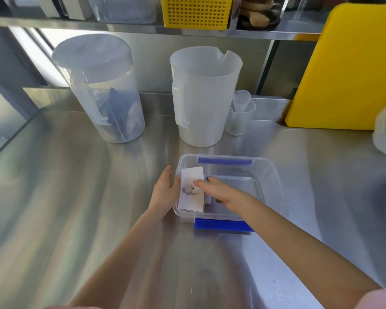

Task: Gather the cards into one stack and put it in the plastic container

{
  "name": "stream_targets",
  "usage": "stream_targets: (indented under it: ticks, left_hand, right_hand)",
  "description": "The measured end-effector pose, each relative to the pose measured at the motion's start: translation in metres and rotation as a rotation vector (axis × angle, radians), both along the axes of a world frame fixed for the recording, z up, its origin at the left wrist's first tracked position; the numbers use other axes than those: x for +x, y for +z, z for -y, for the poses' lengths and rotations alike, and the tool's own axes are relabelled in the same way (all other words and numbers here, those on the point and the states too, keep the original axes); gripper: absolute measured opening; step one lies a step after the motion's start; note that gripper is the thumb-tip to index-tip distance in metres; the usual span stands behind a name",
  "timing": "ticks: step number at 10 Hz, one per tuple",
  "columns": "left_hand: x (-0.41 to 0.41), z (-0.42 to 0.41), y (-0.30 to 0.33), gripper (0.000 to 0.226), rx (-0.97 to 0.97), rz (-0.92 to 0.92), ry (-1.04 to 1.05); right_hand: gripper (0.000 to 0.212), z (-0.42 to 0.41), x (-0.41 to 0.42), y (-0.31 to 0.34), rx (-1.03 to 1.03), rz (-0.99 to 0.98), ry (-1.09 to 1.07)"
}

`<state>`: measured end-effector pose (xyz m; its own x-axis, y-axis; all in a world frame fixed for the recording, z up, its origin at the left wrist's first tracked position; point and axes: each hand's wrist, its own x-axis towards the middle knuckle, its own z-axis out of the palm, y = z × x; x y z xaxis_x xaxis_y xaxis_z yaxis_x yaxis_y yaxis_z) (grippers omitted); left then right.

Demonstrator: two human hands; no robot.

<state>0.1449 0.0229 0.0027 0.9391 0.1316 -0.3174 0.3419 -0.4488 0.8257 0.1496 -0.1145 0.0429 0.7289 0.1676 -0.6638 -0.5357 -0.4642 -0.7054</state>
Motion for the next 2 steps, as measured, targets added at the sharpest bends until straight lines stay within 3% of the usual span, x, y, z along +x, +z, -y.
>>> stream_targets:
  ticks: [1,2]
  left_hand:
    - [0.001,-0.002,0.019,0.054,0.103,0.042,-0.046]
    - [0.0,-0.003,0.055,0.057,0.288,0.204,-0.108]
  right_hand:
    - [0.047,0.006,-0.003,0.014,-0.08,0.116,0.068]
    - [0.061,0.016,-0.005,0.037,-0.269,0.27,0.124]
